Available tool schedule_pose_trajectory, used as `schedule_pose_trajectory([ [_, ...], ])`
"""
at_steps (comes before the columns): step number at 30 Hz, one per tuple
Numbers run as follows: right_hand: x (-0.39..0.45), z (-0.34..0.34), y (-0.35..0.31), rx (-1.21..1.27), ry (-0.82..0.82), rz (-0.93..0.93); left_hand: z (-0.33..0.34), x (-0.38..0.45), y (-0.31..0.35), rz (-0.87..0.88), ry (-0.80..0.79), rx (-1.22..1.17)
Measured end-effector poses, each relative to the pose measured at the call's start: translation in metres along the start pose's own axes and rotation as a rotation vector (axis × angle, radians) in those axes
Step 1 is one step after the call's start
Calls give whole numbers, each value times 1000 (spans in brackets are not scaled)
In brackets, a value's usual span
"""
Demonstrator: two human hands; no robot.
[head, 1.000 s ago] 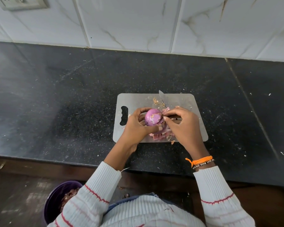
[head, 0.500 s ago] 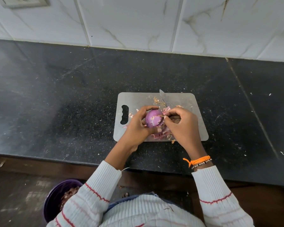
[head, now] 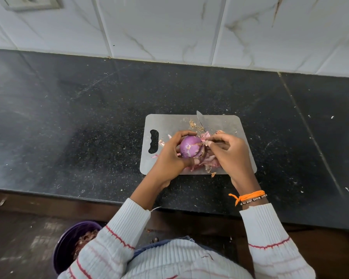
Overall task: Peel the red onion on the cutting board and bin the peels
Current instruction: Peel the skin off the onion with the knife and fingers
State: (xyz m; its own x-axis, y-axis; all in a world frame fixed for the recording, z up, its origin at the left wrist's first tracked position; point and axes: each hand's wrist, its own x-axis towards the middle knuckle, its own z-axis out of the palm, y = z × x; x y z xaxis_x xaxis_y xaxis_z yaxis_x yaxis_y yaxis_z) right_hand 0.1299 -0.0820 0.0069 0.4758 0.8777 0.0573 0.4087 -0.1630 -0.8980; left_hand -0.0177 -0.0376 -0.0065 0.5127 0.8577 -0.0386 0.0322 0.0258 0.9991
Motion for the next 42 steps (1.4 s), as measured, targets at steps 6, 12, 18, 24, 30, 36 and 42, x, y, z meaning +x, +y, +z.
schedule_pose_trajectory([
  [6, 0, 3, -1, -28, -28, -70, 0, 1, 1, -15, 9, -16],
  [12, 3, 5, 2, -68, 54, -88, 1, 2, 3, -34, -7, -63],
  [18, 3, 5, 7, -67, 129, -56, 1, 5, -2, -92, 15, -179],
  [24, 7, -3, 13, -85, 159, -29, -5, 9, -3, -98, 58, -215],
  [30, 4, 5, -1, -27, 41, -166, 1, 7, 4, -31, 17, -107],
  [36, 5, 9, 0, -101, 67, -209, 2, 5, 6, 14, -31, -13],
  [42, 4, 10, 0, -135, 66, -162, 4, 5, 3, 24, -34, 30],
])
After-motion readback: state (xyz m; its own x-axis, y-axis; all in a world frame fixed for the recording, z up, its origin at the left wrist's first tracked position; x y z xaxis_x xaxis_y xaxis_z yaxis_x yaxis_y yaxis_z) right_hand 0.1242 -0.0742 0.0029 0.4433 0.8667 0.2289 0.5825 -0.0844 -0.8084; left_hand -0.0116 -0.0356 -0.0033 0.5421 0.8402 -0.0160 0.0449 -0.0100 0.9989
